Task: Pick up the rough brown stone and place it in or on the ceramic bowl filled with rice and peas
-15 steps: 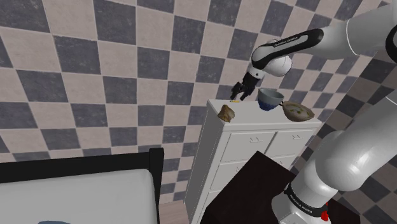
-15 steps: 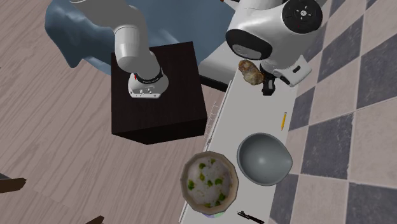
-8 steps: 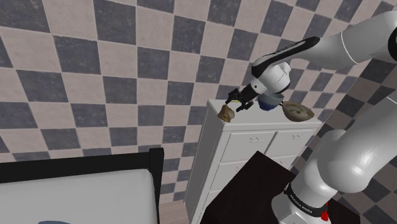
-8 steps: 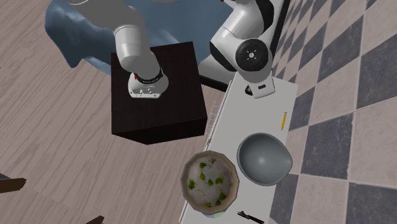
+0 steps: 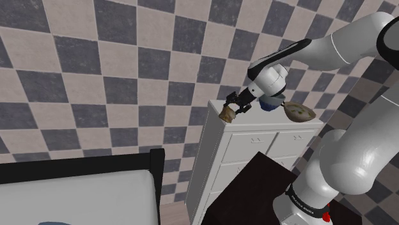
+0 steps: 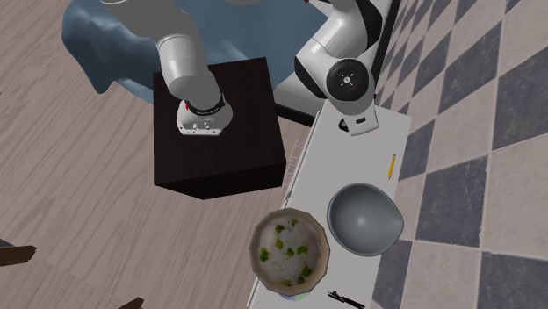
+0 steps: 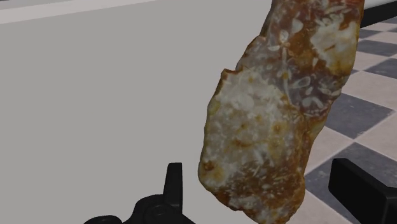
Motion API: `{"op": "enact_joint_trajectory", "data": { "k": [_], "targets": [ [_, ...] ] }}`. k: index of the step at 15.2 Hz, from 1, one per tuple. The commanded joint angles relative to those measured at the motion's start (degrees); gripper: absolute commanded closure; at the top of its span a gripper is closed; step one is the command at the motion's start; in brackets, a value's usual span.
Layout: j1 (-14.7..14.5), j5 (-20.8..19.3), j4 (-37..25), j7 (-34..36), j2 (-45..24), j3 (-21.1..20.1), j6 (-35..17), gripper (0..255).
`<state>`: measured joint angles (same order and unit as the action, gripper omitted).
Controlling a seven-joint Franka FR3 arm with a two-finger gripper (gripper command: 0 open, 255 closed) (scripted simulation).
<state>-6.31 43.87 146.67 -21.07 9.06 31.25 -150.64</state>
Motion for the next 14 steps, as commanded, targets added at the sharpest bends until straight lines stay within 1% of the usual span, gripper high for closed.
{"op": "enact_joint_trajectory", "data": {
  "k": [1, 3, 4, 13, 14],
  "targets": [
    [-0.02, 0.07, -0.01, -0.05, -0.04, 0.01, -0.02, 0],
    [-0.02, 0.05, -0.01, -0.03, -0.02, 0.00, -0.01, 0],
    [-0.02, 0.05, -0.01, -0.03, -0.02, 0.00, -0.01, 255],
    [-0.02, 0.07, -0.01, -0.05, -0.04, 0.01, -0.02, 255],
    [0.38, -1.36, -0.03, 1.26, 0.73, -0.26, 0.35, 255]
  ]
}}
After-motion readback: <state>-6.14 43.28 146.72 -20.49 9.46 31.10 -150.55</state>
